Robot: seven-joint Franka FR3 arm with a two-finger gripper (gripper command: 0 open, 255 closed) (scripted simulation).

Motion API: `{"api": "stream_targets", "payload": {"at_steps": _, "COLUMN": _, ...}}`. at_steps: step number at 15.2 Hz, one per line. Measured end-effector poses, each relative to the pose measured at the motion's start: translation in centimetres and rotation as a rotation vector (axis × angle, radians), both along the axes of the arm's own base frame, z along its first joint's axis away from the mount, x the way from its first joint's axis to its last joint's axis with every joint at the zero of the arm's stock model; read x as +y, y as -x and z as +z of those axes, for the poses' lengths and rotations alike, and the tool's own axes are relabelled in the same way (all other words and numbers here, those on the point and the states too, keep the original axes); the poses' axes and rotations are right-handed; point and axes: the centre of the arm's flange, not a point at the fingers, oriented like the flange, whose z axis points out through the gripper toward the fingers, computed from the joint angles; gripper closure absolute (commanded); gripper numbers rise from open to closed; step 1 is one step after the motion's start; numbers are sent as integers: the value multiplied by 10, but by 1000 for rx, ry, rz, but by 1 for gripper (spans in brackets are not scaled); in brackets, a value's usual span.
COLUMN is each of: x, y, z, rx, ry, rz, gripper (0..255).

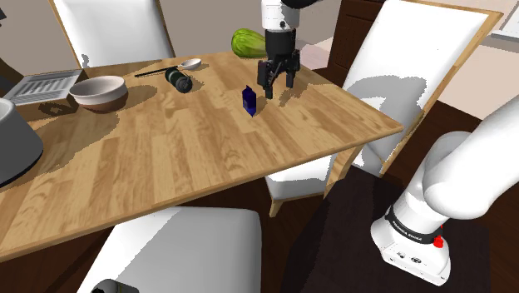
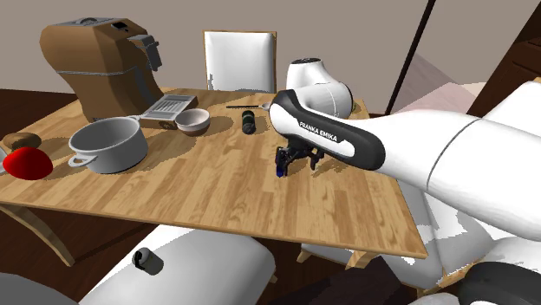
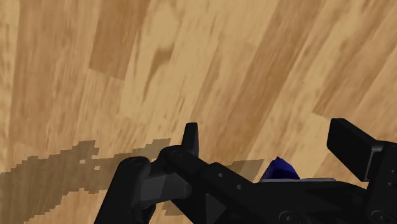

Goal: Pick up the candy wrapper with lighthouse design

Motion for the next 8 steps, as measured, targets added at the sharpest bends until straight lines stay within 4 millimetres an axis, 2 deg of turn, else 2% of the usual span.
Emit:
{"api": "stream_targets", "payload": {"at_steps": 5, "x": 24, "y": -61, "z": 4, "rx": 21, "ry": -13, "rz": -28, "gripper": 0}}
{"api": "stream_targets", "payload": {"at_steps": 8, "x": 29, "y": -71, "z": -8, "rx": 25, "ry": -16, "rz": -32, "gripper": 0}}
